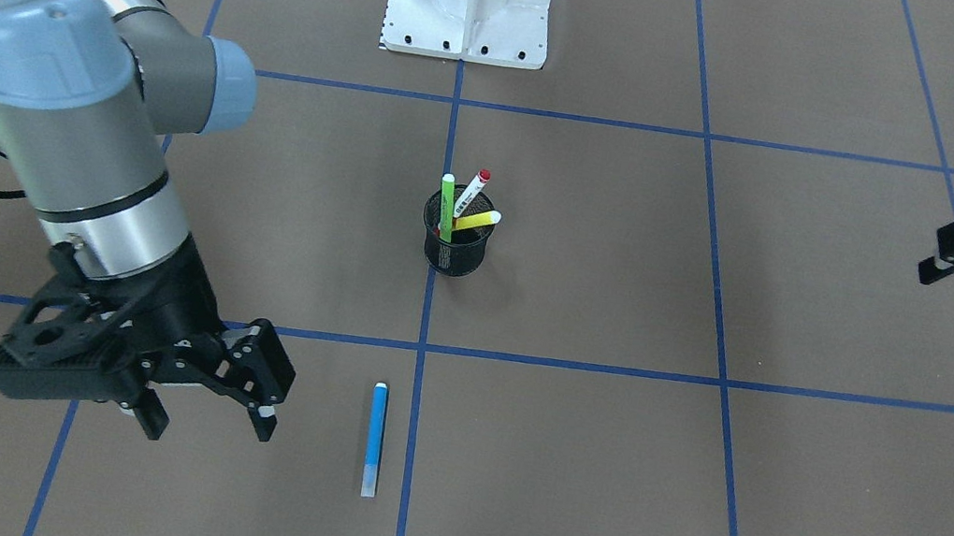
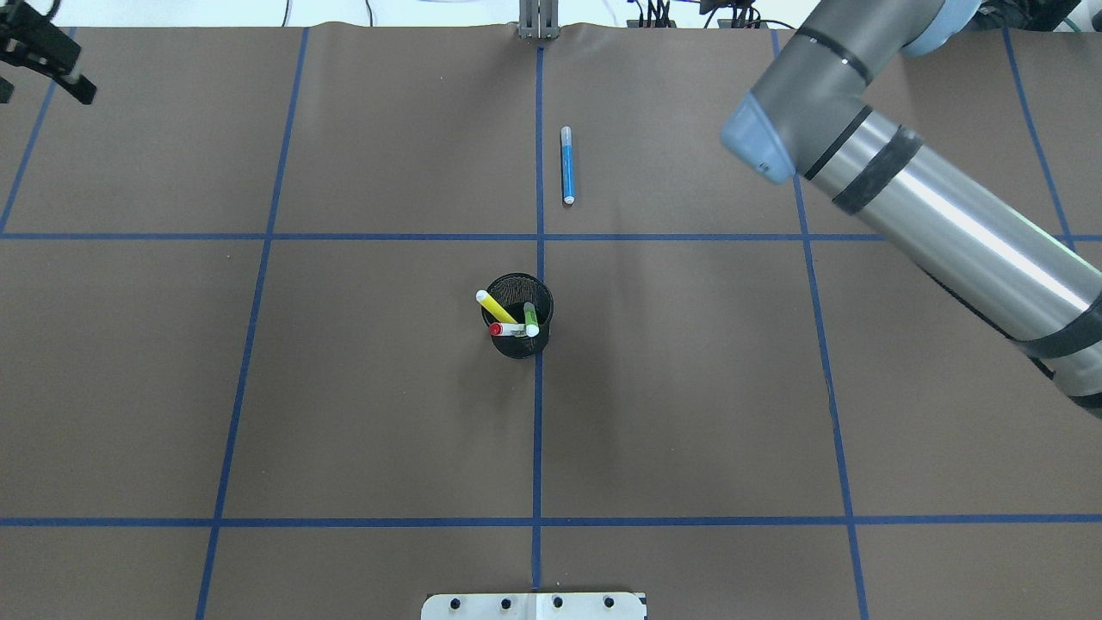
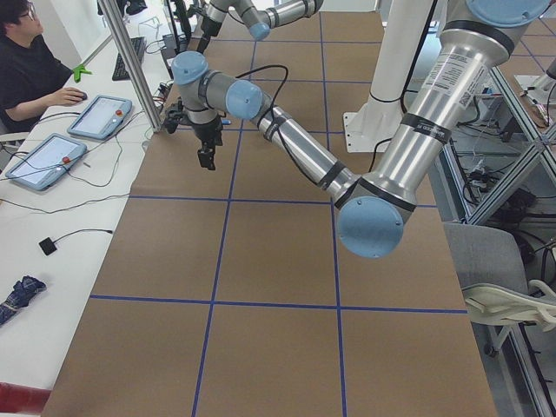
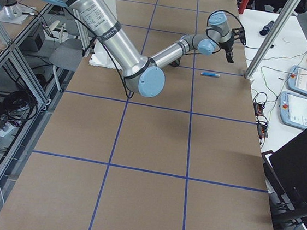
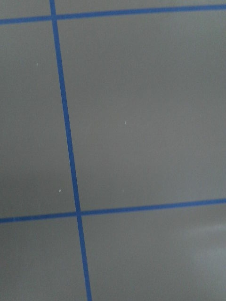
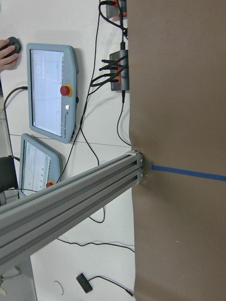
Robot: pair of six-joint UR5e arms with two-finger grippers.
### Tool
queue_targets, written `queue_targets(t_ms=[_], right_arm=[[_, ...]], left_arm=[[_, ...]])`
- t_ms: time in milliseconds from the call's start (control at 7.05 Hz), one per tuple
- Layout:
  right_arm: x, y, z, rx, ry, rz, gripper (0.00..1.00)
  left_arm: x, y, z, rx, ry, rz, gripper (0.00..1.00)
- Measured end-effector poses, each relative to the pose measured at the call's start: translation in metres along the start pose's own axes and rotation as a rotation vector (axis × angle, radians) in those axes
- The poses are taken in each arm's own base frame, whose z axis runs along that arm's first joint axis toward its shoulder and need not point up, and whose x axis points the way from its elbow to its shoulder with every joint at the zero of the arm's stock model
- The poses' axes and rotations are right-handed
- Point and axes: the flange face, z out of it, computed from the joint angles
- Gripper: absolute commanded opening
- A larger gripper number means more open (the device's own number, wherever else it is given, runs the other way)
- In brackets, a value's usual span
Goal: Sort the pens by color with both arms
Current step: 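Move the left gripper over the pen cup while the right arm withdraws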
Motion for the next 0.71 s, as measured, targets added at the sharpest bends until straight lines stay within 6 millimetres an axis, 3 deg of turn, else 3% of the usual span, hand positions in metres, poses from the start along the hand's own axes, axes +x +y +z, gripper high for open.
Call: queue_targets(t_ms=[284, 425, 709], right_arm=[[0.034, -0.025, -0.030, -0.176, 0.052, 0.132, 1.00], [0.047, -0.027, -0.035, -0.253, 0.090, 0.198, 1.00], [0.081, -0.016, -0.027, -0.336, 0.139, 0.270, 1.00]], left_arm=[[0.118, 0.025, 0.019, -0.020, 0.083, -0.078, 1.00], [0.153, 0.037, 0.028, -0.008, 0.140, -0.117, 1.00], [0.200, 0.060, 0.061, -0.035, 0.220, -0.215, 1.00]])
